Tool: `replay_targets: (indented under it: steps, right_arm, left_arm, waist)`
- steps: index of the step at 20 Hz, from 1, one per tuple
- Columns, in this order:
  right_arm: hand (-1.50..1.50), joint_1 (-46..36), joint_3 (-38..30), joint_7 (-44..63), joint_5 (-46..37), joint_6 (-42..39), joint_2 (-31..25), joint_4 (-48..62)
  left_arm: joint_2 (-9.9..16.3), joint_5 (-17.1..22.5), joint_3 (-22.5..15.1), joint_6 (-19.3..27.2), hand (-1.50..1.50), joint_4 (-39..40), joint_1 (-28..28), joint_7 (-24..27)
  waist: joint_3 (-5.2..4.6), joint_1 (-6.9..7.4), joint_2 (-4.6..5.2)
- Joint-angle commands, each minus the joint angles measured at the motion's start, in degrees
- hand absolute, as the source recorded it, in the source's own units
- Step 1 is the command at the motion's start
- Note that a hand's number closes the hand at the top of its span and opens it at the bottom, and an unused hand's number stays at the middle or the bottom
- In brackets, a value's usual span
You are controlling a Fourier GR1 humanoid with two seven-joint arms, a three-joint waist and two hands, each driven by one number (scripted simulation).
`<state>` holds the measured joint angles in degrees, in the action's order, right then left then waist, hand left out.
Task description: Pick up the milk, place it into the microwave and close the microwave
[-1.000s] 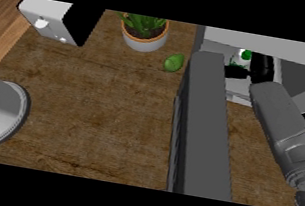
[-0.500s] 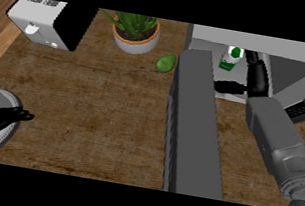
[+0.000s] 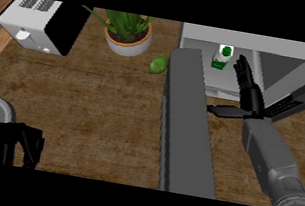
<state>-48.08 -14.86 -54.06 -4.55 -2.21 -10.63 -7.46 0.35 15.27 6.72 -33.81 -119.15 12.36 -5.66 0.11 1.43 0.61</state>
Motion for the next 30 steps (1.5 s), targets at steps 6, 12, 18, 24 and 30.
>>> replay_targets:
  steps: [6, 12, 18, 24, 30]
  right_arm:
    - [-1.5, 11.9, 2.6, -0.8, 0.6, -5.3, 0.9, -9.2]
    - [-1.5, 22.5, 3.3, -2.8, 1.5, -7.9, -1.7, -15.6]
    - [-1.5, 30.8, 4.0, -1.0, 3.7, -11.6, -4.0, -26.2]
    - [-1.5, 40.4, 6.2, 0.3, 5.5, -14.6, -5.2, -39.0]
    - [-1.5, 46.7, 8.0, 1.8, 5.9, -14.6, -7.3, -49.6]
  left_arm:
    - [-0.3, -5.5, -11.5, 6.1, 1.5, -1.5, 0.5, -2.1]
    - [-0.3, -12.3, -16.2, 8.8, 1.5, 7.2, -7.7, 1.6]
    - [-0.3, -17.7, -21.9, 12.4, 1.5, 12.4, -17.1, 0.3]
    - [-0.3, -22.1, -29.2, 16.6, 1.5, 29.8, -22.9, 7.5]
    - [-0.3, -24.2, -37.9, 27.8, 1.5, 47.0, -27.4, 16.0]
  waist:
    - [-0.17, -2.15, -1.07]
    - [-0.18, -2.65, -0.94]
    - [-0.17, -2.99, -0.89]
    - [-0.25, -3.85, -0.85]
    - [-0.22, -3.35, -0.59]
